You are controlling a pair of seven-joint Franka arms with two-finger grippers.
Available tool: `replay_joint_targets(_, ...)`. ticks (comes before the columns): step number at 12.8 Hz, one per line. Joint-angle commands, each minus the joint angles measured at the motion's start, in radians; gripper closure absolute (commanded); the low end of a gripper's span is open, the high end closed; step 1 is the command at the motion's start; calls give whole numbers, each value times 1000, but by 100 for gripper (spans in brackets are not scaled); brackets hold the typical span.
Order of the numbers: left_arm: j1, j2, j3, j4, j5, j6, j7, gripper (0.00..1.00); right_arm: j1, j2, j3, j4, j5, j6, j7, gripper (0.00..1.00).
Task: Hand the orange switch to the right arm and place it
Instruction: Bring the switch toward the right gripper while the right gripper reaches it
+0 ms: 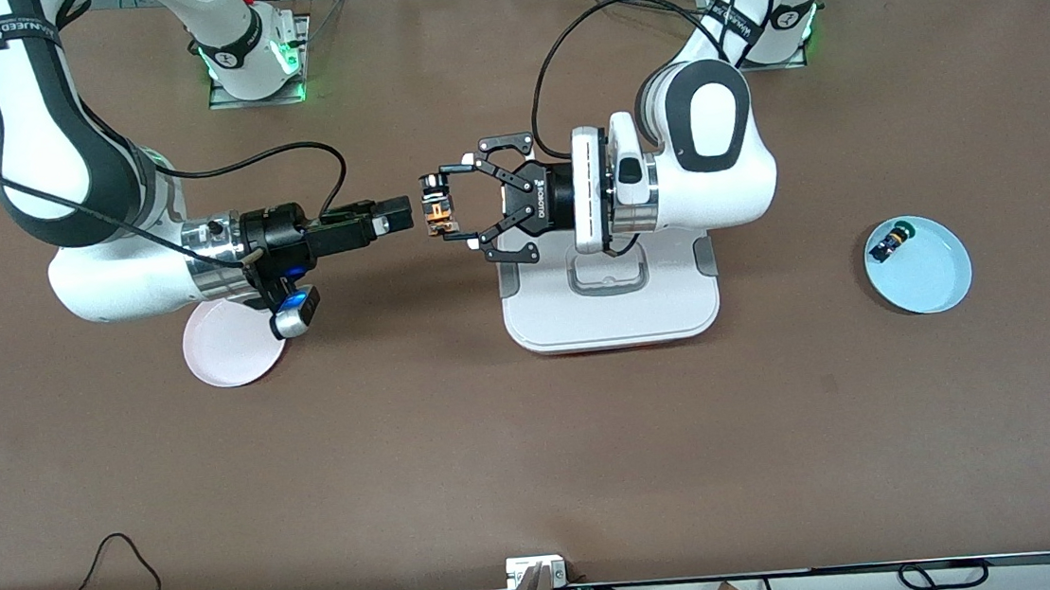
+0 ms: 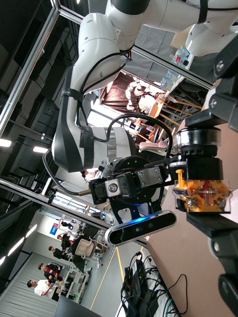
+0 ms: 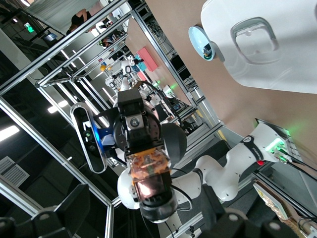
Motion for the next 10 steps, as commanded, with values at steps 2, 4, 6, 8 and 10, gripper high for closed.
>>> replay_joint_targets(2, -5, 9, -1, 15, -23, 9, 48, 99, 7, 0, 13, -14, 82, 18, 9, 0)
replay_joint_targets(4, -5, 10, -1, 15, -23, 9, 57, 99, 7, 9, 15, -14, 90, 18, -7, 0)
replay_joint_targets(6, -2, 9, 1, 14, -20, 8, 59, 99, 9, 15, 15, -19, 90, 16, -39, 0)
replay_joint_targets(8, 1, 9, 1, 14, -20, 6, 59, 99, 9, 15, 15, -39, 95, 15, -71, 0)
replay_joint_targets(10, 1, 9, 1, 14, -19, 6, 60, 99, 9, 15, 15, -37, 95, 16, -74, 0)
